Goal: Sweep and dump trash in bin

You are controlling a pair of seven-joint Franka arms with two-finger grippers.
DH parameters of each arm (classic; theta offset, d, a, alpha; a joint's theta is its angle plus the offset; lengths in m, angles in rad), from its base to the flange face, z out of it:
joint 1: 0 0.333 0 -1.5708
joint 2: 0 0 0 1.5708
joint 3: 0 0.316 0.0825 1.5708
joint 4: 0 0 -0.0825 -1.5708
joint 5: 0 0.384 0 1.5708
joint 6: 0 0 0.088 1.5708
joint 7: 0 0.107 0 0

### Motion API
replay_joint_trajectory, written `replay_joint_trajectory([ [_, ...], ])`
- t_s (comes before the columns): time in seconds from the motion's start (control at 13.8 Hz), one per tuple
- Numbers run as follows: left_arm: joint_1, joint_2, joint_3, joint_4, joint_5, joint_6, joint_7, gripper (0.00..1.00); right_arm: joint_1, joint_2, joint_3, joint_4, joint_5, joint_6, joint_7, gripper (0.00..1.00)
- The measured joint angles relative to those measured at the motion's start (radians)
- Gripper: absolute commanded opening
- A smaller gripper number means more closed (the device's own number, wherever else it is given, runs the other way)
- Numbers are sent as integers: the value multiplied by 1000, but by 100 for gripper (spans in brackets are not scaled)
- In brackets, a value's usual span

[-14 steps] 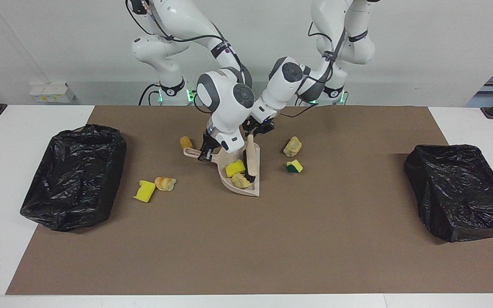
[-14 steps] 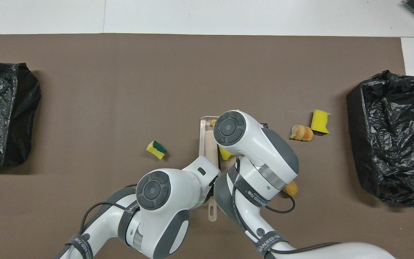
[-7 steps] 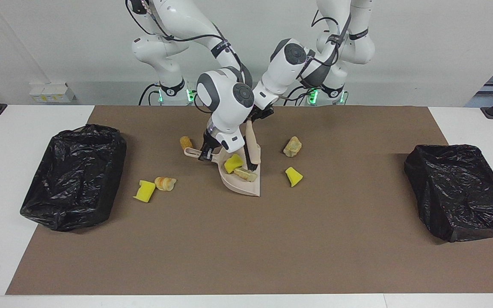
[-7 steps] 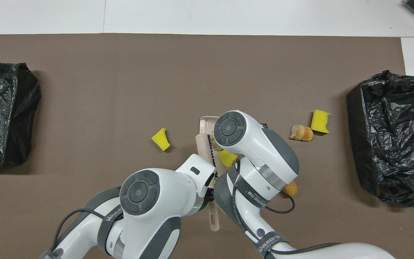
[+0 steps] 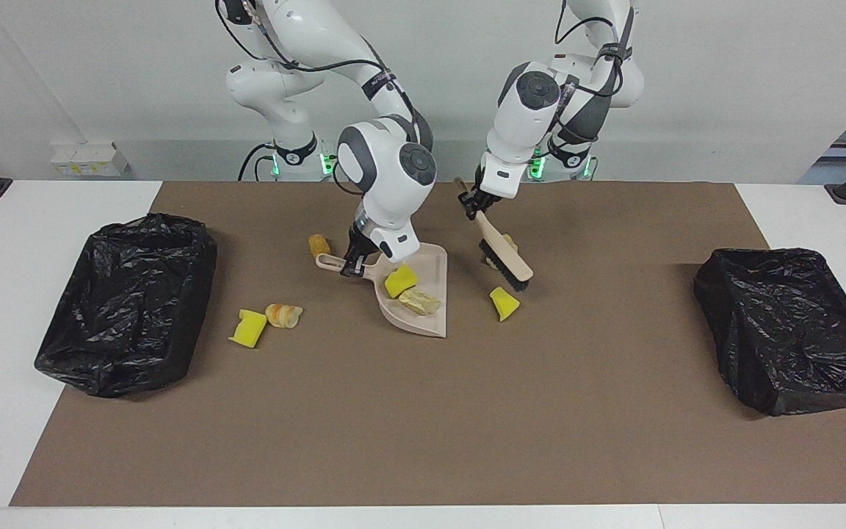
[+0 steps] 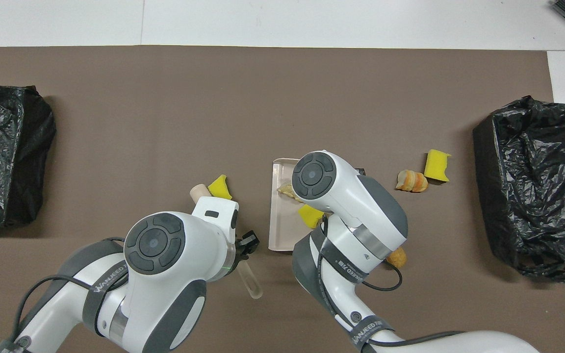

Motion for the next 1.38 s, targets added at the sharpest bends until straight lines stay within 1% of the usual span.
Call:
replay_joint_trajectory([
  [0.22, -1, -38, -6, -59, 6, -30, -220, 0, 0, 0, 1, -2, 0, 10, 0, 0],
  [0.29, -2, -50, -10, -79, 6, -45, -265, 0, 0, 0, 1, -2, 0, 10, 0, 0],
  [0.44, -11, -62, -20, -126, 7, -44, -294, 0, 0, 0, 1, -3, 0, 12, 0, 0],
  [0.58, -29, -61, -22, -163, 7, -5, -290, 0, 0, 0, 1, -5, 0, 13, 0, 0],
  [0.73, -30, -54, -23, -174, 7, 23, -200, 0, -1, 0, 0, -6, 0, 15, 0, 0],
  [0.94, 6, -16, -14, -165, 1, 53, 25, 0, -7, 0, 1, -9, 7, 21, 0, 0],
  [1.38, 68, 132, -8, -42, -6, 85, 325, 0, -10, 0, 1, -11, 14, 22, 0, 0],
])
